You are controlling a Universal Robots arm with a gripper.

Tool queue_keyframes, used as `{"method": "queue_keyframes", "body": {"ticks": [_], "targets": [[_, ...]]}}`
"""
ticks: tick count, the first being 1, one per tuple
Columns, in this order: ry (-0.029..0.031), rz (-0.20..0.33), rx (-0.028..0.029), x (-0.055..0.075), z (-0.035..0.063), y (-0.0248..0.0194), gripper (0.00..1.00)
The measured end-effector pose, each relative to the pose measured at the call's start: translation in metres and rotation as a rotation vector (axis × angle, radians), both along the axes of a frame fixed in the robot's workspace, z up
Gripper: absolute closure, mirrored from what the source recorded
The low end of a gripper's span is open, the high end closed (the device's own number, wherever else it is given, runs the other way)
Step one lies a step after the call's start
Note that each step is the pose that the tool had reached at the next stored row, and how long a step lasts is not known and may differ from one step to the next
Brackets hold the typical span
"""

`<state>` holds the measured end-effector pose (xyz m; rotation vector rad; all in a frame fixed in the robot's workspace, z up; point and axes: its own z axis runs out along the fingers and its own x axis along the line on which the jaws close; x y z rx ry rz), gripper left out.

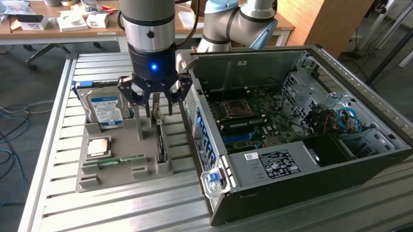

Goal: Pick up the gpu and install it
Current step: 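Pick up the gpu and move the gpu toward the slot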

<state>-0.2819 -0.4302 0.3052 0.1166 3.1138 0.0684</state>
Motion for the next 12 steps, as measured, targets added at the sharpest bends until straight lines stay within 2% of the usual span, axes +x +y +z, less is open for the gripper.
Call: {"method": "queue_keyframes", "body": {"ticks": [12], "targets": [[-0.0001,0.000,0.0001,0.000,-0.0107,0.0000,0.47]]}}
